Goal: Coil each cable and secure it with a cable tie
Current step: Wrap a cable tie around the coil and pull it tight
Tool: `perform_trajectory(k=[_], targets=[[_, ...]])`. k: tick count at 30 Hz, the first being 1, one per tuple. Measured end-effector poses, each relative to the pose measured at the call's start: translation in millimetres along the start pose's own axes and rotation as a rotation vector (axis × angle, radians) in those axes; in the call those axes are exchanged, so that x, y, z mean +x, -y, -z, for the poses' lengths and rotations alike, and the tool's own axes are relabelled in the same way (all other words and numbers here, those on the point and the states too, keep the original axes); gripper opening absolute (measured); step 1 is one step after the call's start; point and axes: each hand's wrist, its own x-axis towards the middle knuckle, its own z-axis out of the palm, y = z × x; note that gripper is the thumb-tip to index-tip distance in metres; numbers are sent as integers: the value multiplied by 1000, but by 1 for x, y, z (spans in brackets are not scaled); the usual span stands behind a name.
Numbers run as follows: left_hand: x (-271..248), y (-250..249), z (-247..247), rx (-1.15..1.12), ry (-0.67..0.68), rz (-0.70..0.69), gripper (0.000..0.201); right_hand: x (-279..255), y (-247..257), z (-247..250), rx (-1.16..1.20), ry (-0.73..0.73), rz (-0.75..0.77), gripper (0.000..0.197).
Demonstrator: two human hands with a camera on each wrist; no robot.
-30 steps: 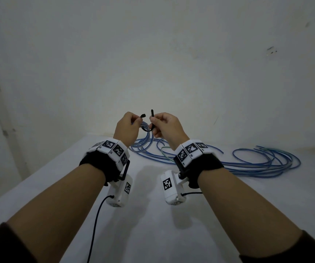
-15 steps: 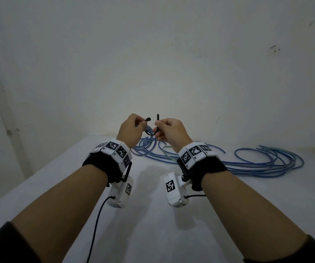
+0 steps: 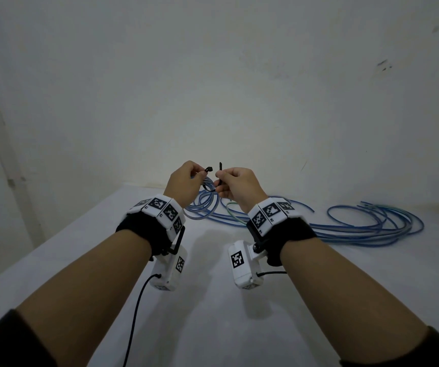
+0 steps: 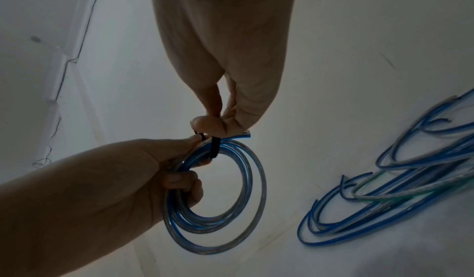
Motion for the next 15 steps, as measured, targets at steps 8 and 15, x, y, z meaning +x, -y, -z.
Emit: perform_trajectory(k=[8, 15], targets=[[0, 5, 2, -34, -37, 23, 3, -1, -2, -5, -54, 71, 21, 13], [1, 4, 5, -88, -73, 42, 9, -2, -3, -6, -66, 116, 34, 10]])
